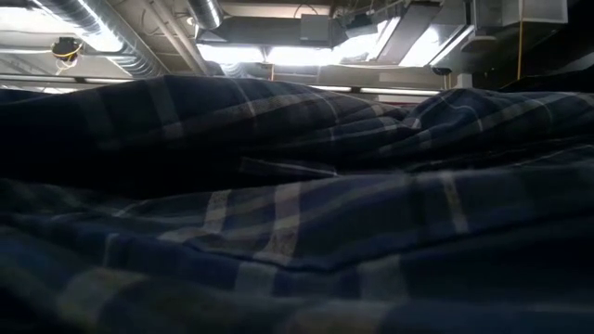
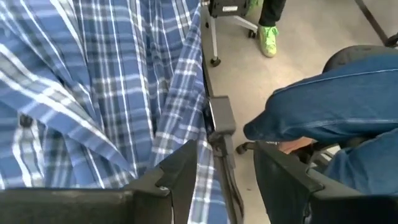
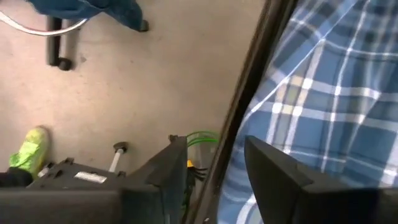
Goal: Fold Laundry from Bin
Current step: Fold the blue shirt
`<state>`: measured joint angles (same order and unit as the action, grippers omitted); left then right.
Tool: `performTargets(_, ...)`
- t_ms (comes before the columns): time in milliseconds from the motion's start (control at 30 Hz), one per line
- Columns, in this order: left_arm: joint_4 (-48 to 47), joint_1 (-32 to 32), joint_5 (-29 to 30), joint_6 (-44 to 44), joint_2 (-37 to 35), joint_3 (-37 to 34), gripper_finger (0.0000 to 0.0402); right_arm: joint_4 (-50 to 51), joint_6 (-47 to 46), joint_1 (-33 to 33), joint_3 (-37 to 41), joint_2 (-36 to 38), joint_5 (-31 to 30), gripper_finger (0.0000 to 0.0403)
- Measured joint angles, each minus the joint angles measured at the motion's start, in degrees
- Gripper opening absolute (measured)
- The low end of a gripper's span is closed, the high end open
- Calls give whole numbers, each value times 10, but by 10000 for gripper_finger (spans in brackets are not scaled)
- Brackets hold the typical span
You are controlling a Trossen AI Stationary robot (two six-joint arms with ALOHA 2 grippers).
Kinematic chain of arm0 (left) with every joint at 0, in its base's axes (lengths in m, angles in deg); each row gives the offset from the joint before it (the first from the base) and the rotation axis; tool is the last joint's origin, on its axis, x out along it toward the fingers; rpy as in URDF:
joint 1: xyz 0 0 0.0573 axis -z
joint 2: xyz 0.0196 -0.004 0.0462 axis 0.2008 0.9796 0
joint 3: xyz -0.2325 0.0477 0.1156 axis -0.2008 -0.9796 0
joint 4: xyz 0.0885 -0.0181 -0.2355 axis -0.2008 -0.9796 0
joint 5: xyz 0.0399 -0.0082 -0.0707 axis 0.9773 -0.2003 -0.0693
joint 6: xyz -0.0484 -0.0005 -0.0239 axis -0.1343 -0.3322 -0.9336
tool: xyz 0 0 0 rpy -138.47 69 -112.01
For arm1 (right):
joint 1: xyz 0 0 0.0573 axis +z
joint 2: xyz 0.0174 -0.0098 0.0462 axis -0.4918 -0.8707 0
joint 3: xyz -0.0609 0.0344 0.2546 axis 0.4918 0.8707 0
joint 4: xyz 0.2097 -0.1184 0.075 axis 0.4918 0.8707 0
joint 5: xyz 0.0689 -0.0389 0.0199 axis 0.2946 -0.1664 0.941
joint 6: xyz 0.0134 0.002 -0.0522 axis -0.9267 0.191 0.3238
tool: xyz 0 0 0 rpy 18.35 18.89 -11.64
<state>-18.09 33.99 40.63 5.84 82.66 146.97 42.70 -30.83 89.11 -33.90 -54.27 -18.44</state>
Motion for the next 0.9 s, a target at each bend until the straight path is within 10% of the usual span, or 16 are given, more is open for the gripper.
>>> performTargets(900, 53, -50, -79, 127, 116, 0, 153, 62, 13, -21, -2, -22, 17, 8)
